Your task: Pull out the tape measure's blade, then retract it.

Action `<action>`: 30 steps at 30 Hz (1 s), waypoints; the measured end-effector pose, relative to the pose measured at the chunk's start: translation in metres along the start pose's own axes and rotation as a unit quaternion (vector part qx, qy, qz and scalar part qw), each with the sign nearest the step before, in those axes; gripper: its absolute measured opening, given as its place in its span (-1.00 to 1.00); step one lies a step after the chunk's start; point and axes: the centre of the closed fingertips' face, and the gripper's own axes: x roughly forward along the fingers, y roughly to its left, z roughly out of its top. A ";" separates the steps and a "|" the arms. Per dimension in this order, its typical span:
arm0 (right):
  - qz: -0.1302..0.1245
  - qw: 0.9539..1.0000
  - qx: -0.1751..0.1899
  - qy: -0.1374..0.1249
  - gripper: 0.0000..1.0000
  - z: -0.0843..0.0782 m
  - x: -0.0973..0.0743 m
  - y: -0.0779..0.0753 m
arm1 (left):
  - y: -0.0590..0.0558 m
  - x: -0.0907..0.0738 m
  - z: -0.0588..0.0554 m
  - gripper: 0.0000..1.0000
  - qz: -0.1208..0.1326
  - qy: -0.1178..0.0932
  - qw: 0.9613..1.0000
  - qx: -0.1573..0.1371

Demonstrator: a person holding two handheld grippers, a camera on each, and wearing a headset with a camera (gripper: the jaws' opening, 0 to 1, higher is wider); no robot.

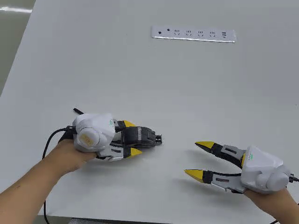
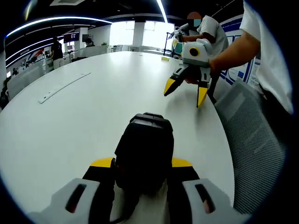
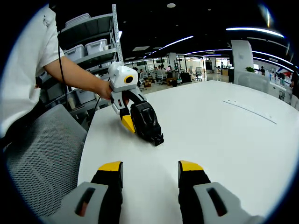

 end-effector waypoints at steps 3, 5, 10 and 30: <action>0.001 1.000 0.001 -0.001 -0.06 0.000 0.001 0.000 | 0.000 0.001 0.000 -0.27 -0.004 0.003 1.000 0.005; 0.001 1.000 0.001 0.001 -0.05 0.000 0.001 0.000 | -0.001 0.001 0.000 -0.29 -0.007 0.003 1.000 0.007; 0.004 1.000 0.004 0.000 -0.06 -0.001 0.002 0.001 | -0.001 0.001 0.000 -0.29 -0.011 0.003 1.000 0.016; 0.009 1.000 0.000 -0.001 -0.08 -0.002 0.004 0.003 | -0.004 0.001 -0.001 -0.31 -0.042 0.011 0.998 0.049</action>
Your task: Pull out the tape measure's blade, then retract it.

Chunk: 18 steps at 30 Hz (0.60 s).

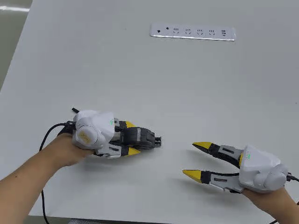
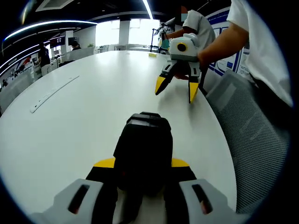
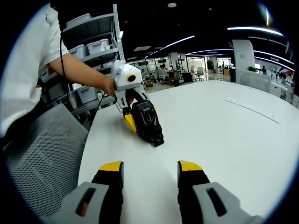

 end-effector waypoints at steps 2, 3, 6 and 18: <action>-0.001 1.000 -0.001 -0.002 -0.08 0.001 0.002 -0.001 | 0.000 0.000 0.000 -0.31 -0.001 -0.001 1.000 0.000; -0.001 1.000 -0.002 -0.002 -0.08 0.001 0.003 -0.002 | 0.000 0.000 0.000 -0.31 -0.001 -0.001 1.000 -0.001; 0.000 1.000 -0.005 -0.004 -0.10 0.003 0.011 -0.004 | 0.001 0.000 0.000 -0.31 -0.001 -0.001 1.000 0.000; 0.023 1.000 -0.019 -0.001 -0.15 -0.002 0.035 -0.011 | 0.000 0.000 -0.001 -0.31 -0.002 0.008 1.000 0.003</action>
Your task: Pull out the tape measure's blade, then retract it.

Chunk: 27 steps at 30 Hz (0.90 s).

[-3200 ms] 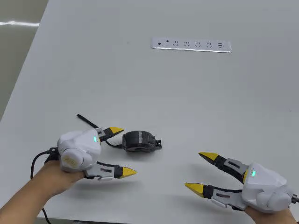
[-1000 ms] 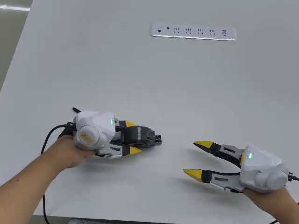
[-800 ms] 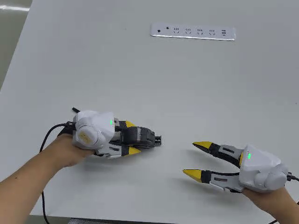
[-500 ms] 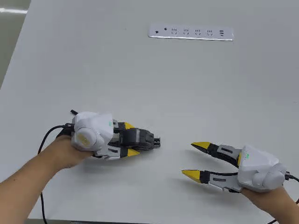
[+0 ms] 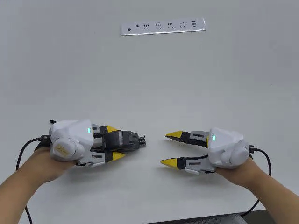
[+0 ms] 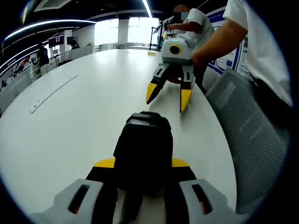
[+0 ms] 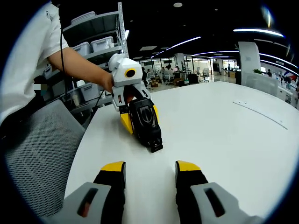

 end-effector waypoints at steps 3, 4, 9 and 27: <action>0.004 1.000 -0.003 -0.002 -0.16 0.002 0.005 -0.002 | 0.000 0.000 0.000 -0.31 0.000 0.001 1.000 0.001; 0.005 1.000 -0.005 -0.002 -0.16 0.002 0.006 -0.003 | 0.000 0.000 0.001 -0.31 0.000 0.000 1.000 0.001; 0.014 1.000 -0.016 -0.003 -0.18 0.002 0.016 -0.005 | -0.001 0.000 0.000 -0.31 -0.001 0.002 1.000 0.001; 0.044 0.998 -0.053 0.000 -0.28 0.003 0.040 -0.006 | 0.000 0.000 -0.001 -0.31 0.001 0.005 1.000 0.000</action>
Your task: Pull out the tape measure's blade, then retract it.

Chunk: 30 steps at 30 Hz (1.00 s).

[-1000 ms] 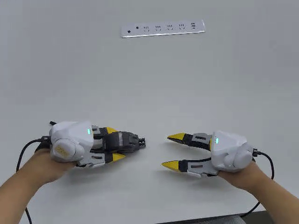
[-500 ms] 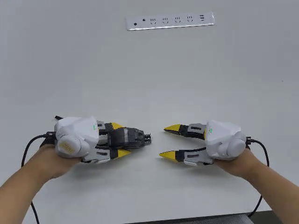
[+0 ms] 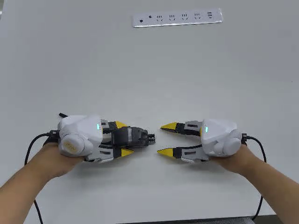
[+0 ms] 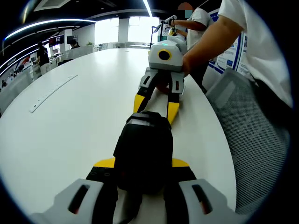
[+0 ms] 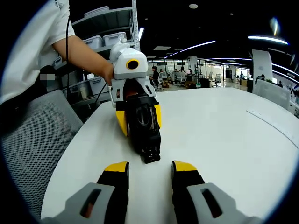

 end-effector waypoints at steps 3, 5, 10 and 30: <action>0.005 1.000 -0.010 0.003 -0.30 -0.001 0.003 0.000 | 0.000 0.000 0.000 -0.31 0.000 0.000 1.000 0.000; 0.006 1.000 -0.013 0.003 -0.30 0.000 0.005 0.000 | 0.000 0.000 0.000 -0.31 0.000 0.000 1.000 0.000; 0.009 1.000 -0.024 0.003 -0.36 0.000 0.009 0.000 | -0.001 0.000 0.000 -0.31 0.000 0.000 1.000 0.000; 0.016 0.999 -0.041 -0.002 -0.71 0.003 0.017 0.000 | -0.001 0.000 0.000 -0.31 0.000 -0.001 1.000 0.000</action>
